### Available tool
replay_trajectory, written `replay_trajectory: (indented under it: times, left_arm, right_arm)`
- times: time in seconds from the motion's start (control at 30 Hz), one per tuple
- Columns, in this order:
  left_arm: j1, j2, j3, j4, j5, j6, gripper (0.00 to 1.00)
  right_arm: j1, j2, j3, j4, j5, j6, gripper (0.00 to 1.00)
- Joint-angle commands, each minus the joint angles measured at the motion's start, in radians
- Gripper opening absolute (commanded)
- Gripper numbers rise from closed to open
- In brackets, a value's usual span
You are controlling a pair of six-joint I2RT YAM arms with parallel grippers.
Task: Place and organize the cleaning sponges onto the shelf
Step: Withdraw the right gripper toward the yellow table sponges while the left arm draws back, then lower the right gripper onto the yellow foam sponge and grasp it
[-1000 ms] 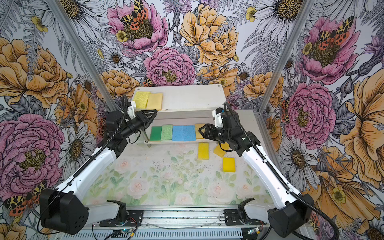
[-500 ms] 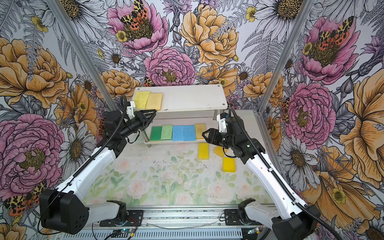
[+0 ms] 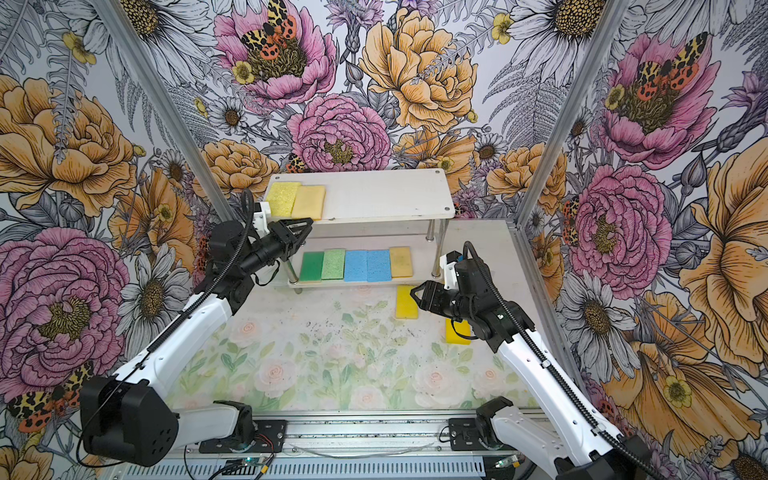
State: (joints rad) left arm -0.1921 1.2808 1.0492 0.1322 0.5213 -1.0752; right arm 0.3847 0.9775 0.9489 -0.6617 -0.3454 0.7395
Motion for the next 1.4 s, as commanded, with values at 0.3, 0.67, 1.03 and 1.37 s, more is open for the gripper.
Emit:
replay_trajectory:
  times: [0.3,0.67,1.03,1.37]
  left_arm:
    - [-0.077,-0.192,-0.085,-0.077,0.027,0.120,0.51]
    - [-0.185,-0.543,-0.507,-0.240,-0.118,0.142,0.86]
    - [-0.176,-0.495,-0.626,-0.227,-0.093,0.146,0.99]
    - [-0.150,-0.506,-0.653,-0.242,-0.086,0.147,0.99]
  right_arm:
    - [-0.006,-0.009,-0.164,0.006,0.016,0.000,0.59]
    - [-0.019,0.243,-0.157,0.106,0.150,-0.109,0.59]
    - [-0.048,0.480,-0.117,0.304,0.108,-0.098,0.58]
    - [-0.070,0.622,-0.070,0.385,0.073,-0.085,0.55]
